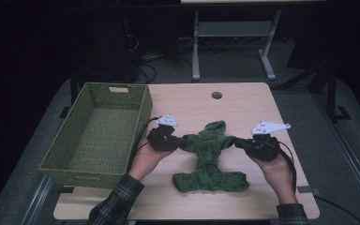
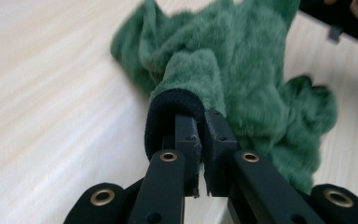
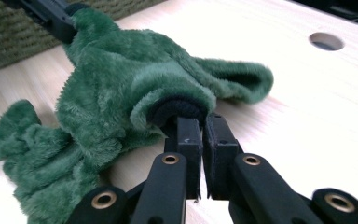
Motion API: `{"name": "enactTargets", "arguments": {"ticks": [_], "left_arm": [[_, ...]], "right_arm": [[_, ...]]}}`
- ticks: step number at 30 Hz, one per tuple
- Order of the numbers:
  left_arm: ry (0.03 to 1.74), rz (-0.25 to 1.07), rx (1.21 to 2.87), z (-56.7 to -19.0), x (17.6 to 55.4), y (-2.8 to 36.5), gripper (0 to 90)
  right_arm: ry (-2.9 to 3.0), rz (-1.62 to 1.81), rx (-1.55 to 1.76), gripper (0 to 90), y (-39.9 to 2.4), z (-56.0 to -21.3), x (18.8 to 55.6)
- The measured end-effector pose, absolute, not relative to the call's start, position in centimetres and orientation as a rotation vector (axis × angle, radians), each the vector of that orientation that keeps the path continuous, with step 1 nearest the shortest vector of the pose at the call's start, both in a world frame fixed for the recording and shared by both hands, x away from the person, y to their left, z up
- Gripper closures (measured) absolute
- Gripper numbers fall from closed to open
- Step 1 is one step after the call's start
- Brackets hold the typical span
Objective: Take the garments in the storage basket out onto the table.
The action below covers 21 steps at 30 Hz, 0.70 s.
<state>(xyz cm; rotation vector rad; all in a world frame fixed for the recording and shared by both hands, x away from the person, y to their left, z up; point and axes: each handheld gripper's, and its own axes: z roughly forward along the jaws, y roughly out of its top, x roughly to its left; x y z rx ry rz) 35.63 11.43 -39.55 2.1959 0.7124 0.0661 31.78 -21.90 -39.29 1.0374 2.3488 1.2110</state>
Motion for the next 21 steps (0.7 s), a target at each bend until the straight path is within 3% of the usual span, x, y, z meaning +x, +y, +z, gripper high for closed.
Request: {"name": "enactTargets", "arguments": {"ticks": [9, 21], "left_arm": [[0.831, 0.016, 2.299, -43.7, 35.4, 11.0, 85.7], [0.834, 0.047, 2.363, -45.5, 35.5, 9.6, 85.1]], "right_arm": [[2.472, 1.108, 1.123, 86.2, -21.2, -43.4, 33.6], [2.520, 1.063, 1.207, 86.3, -21.7, -46.8, 34.1]]}}
